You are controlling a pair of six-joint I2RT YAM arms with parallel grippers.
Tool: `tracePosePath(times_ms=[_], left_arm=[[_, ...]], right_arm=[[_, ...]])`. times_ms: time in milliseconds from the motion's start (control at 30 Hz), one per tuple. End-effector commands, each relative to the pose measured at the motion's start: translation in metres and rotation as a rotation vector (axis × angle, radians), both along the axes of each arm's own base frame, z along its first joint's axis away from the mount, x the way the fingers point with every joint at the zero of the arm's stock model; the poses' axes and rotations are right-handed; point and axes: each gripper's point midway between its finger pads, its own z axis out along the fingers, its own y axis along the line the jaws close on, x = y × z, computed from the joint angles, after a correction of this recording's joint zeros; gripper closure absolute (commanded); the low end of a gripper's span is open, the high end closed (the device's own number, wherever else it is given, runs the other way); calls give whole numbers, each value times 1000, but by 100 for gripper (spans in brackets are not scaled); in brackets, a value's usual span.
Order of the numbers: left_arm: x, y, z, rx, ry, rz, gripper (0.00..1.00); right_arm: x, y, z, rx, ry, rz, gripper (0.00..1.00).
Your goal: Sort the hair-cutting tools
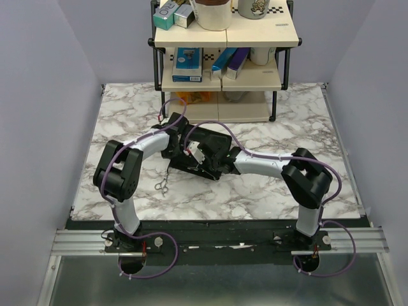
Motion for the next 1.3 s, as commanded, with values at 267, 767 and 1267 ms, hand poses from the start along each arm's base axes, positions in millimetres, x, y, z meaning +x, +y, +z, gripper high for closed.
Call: tracePosePath(times_ms=[267, 767, 1267], left_arm=[[-53, -46, -19, -126, 71, -82, 89], [-71, -63, -28, -193, 85, -114, 90], [-71, -62, -23, -199, 62, -114, 91]], right_arm=[[-19, -35, -16, -101, 19, 2, 98], [-7, 20, -4, 36, 59, 65, 96], [-21, 52, 32, 175, 165, 99, 68]])
